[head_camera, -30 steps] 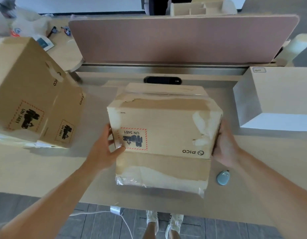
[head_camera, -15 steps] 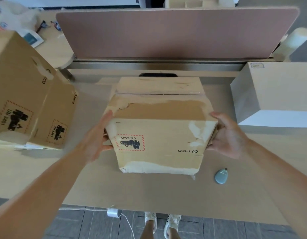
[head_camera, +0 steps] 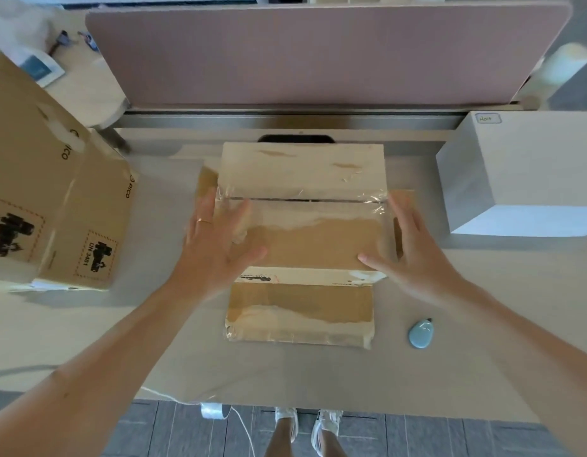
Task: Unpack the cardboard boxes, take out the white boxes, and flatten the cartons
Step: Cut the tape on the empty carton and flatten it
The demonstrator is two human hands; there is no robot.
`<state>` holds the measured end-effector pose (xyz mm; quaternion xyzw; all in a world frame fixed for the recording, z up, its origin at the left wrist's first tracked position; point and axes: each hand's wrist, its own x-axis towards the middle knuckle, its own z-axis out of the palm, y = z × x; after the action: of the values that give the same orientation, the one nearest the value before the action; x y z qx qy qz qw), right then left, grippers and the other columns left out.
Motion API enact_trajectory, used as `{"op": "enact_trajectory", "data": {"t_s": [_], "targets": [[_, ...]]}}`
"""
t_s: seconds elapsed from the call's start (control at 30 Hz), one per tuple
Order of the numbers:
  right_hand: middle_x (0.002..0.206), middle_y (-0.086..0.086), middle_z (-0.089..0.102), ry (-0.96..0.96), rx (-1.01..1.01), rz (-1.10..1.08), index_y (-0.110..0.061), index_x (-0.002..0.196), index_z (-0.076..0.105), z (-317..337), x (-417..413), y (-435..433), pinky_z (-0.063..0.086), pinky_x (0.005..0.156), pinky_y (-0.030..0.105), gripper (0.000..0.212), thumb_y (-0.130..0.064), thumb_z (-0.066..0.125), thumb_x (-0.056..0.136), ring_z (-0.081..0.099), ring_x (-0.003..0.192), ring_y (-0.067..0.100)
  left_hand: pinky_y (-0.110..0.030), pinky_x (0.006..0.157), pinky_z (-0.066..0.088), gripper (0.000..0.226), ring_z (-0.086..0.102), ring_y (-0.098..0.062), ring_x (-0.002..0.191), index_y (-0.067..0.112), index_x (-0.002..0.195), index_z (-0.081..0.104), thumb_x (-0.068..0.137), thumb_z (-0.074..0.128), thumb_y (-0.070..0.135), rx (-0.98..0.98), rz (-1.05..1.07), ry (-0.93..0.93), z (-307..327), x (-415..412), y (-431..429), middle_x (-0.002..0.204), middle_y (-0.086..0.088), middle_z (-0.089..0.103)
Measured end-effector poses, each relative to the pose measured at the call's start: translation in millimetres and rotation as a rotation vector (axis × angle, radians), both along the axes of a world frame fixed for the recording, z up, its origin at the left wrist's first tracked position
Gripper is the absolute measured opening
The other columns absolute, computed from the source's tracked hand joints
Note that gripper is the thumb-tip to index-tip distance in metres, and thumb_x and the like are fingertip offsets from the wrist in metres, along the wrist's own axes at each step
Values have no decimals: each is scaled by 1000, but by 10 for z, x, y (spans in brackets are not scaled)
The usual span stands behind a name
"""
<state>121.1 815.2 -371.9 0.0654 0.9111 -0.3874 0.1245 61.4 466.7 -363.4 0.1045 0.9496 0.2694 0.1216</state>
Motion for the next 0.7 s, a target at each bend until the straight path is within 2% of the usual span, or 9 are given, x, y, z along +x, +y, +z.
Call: {"op": "enact_trajectory", "data": {"t_s": [0.03, 0.07, 0.13, 0.23, 0.33, 0.4, 0.5, 0.6, 0.7], "targets": [[169, -21, 4, 18, 37, 6, -47, 160, 3, 14, 17, 2, 27, 122, 40, 108, -69, 72, 80, 9, 156, 0, -51, 126, 12, 85, -8, -19, 159, 48, 159, 26, 86, 64, 71, -81, -45, 31, 27, -4, 71, 173, 4, -12], [170, -16, 4, 55, 60, -11, -47, 160, 6, 9, 46, 6, 25, 122, 42, 103, -70, 69, 81, 8, 158, 9, -53, 128, 8, 85, -10, -20, 159, 45, 159, 26, 86, 56, 76, -145, -91, 46, 45, -13, 155, 173, 3, -11], [166, -13, 16, 147, 63, -158, -41, 158, 20, -39, 139, 37, 26, 120, 39, 87, -68, 64, 88, 18, 156, 16, -57, 127, 0, 90, -13, -21, 159, 42, 162, 17, 85, 37, 86, -266, -198, 79, 43, -34, 356, 174, 3, -9], [136, -3, 47, 144, 5, -473, -21, 140, 47, -240, 412, 159, 40, 103, 38, 57, -58, 54, 97, 50, 128, 24, -64, 125, -6, 93, -13, -23, 159, 42, 163, 4, 85, 18, 90, -362, -215, 112, -65, -33, 635, 174, 3, -6], [110, 7, 64, -32, 80, -599, -13, 115, 56, -582, 789, 339, 46, 84, 40, 31, -38, 65, 99, 63, 102, 31, -66, 123, -3, 92, -11, -28, 160, 39, 164, 0, 88, 6, 90, -437, -177, 186, -196, 19, 734, 174, -1, -3], [98, 6, 66, -218, 133, -606, -15, 107, 54, -754, 1002, 389, 45, 74, 38, 35, -37, 77, 90, 63, 90, 29, -67, 123, -1, 91, -9, -28, 160, 39, 164, -1, 89, 6, 90, -444, -180, 216, -239, 40, 715, 174, -2, -1], [90, 0, 63, -385, 177, -601, -15, 99, 51, -931, 1150, 373, 42, 68, 36, 53, -49, 86, 77, 62, 86, 29, -67, 124, -1, 90, -10, -26, 160, 41, 164, -3, 90, 9, 90, -428, -179, 225, -259, 39, 698, 174, -1, -2], [90, 2, 65, -404, 177, -622, -14, 94, 55, -1077, 1160, 357, 43, 67, 36, 57, -54, 89, 71, 62, 86, 28, -66, 124, -1, 89, -10, -26, 160, 41, 164, -3, 90, 9, 90, -427, -179, 232, -262, 67, 708, 174, 0, -3], [83, 0, 64, -361, 169, -648, -14, 89, 57, -1146, 1137, 372, 39, 59, 32, 52, -47, 92, 69, 59, 77, 22, -65, 124, -1, 88, -10, -25, 160, 42, 163, -5, 90, 9, 89, -425, -176, 238, -266, 96, 705, 174, 0, -3]]}}
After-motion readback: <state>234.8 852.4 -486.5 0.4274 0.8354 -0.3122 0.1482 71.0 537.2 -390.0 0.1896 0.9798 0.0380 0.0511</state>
